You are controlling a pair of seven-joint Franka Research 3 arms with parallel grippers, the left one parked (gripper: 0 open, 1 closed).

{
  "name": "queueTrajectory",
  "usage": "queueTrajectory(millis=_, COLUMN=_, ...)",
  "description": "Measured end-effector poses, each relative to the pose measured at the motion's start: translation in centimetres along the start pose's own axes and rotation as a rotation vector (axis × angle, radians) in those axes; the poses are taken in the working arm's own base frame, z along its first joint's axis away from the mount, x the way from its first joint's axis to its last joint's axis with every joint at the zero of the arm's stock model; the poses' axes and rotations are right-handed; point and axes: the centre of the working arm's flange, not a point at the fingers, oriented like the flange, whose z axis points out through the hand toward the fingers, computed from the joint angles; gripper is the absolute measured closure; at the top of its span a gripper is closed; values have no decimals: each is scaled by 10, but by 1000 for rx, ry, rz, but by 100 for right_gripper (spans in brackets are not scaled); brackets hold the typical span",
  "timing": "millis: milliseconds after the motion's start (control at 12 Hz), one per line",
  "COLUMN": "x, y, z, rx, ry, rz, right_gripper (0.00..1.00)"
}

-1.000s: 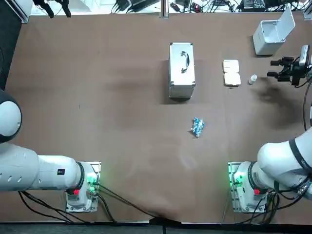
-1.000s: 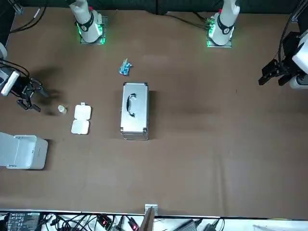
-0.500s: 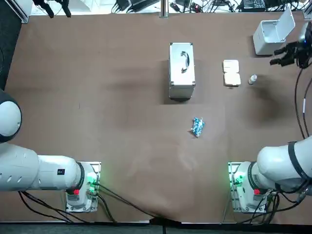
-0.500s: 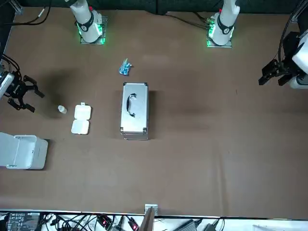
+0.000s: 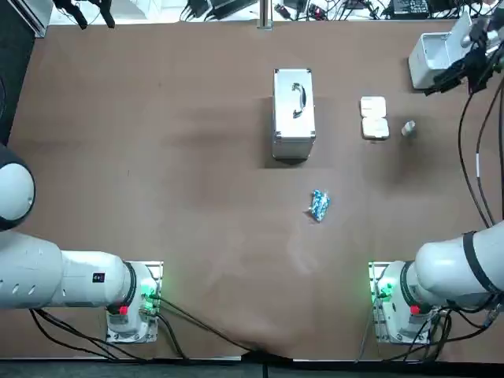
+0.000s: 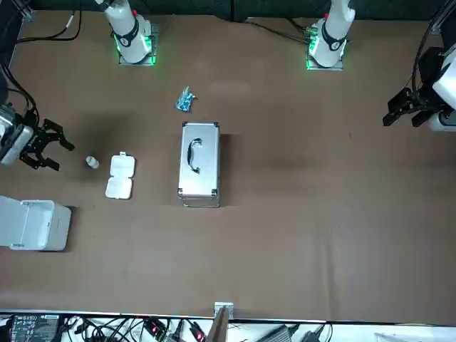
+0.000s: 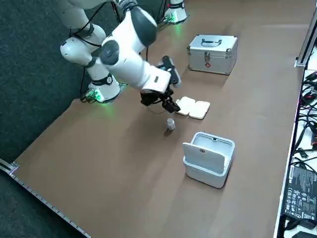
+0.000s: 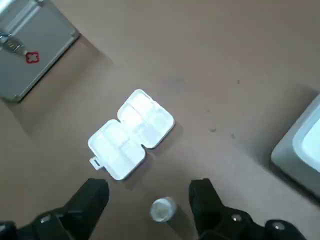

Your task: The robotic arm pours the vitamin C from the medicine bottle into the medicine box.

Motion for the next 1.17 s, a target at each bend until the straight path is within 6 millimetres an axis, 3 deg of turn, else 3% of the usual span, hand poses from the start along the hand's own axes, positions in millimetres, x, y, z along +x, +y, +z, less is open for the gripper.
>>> queueTrajectory(millis=333, x=48, y=-22, z=0, rx=-45, ry=-122, rz=145, right_gripper=0)
queueTrajectory(millis=417, x=72, y=-40, z=-7, rx=-95, ry=-174, rz=218, right_gripper=0)
queueTrajectory(millis=500, x=83, y=-50, z=-10, rx=-118, ry=-190, rz=255, right_gripper=0)
queueTrajectory(millis=917, x=124, y=-105, z=-26, rx=-176, ry=-273, rz=440, right_gripper=0)
queueTrajectory(millis=1167, x=151, y=-133, z=-53, rx=-196, ry=-338, rz=567, right_gripper=0)
